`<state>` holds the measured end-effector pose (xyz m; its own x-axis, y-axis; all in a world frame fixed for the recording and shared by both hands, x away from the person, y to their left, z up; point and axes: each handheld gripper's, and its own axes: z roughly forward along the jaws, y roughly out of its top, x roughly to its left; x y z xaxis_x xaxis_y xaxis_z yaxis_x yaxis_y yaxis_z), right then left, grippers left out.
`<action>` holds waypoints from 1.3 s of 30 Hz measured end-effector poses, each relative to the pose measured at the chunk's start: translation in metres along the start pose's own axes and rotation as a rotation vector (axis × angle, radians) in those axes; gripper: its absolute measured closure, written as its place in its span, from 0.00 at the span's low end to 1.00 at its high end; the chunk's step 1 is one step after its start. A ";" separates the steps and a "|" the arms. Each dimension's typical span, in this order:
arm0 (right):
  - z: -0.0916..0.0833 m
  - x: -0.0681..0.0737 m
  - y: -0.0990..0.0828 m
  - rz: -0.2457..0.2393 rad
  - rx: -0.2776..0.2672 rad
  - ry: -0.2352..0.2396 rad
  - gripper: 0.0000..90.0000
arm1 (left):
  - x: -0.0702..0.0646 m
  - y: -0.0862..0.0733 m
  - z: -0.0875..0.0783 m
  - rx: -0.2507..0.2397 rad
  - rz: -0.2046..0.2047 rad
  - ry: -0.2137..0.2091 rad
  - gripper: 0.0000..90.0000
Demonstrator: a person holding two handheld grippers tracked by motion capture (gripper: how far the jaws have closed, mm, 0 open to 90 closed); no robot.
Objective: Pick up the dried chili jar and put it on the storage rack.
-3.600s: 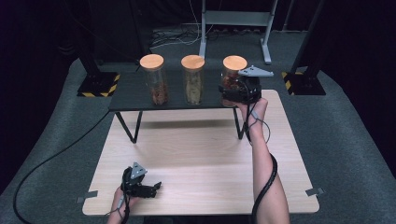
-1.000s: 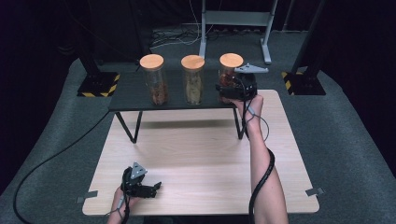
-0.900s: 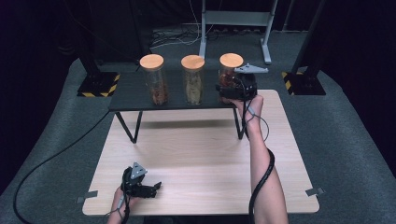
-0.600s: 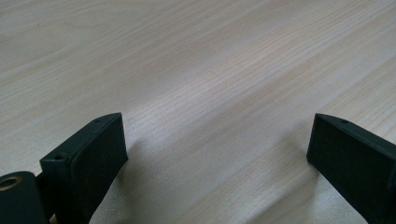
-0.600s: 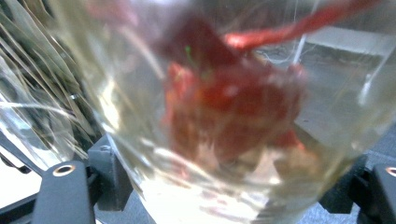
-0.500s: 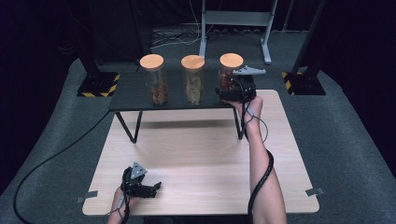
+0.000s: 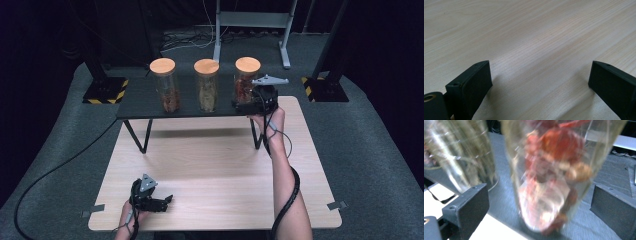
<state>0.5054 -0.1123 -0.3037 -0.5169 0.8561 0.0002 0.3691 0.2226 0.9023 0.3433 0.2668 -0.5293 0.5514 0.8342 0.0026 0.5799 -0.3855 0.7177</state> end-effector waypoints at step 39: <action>-0.069 0.024 -0.168 -0.062 0.068 -0.013 0.00 | 0.000 0.000 0.000 0.001 0.000 0.002 0.04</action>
<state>0.3779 -0.1611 -0.4255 -0.5308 0.8453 -0.0607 0.3885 0.3063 0.8690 0.3432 0.2667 -0.5292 0.5503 0.8349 0.0036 0.5804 -0.3856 0.7173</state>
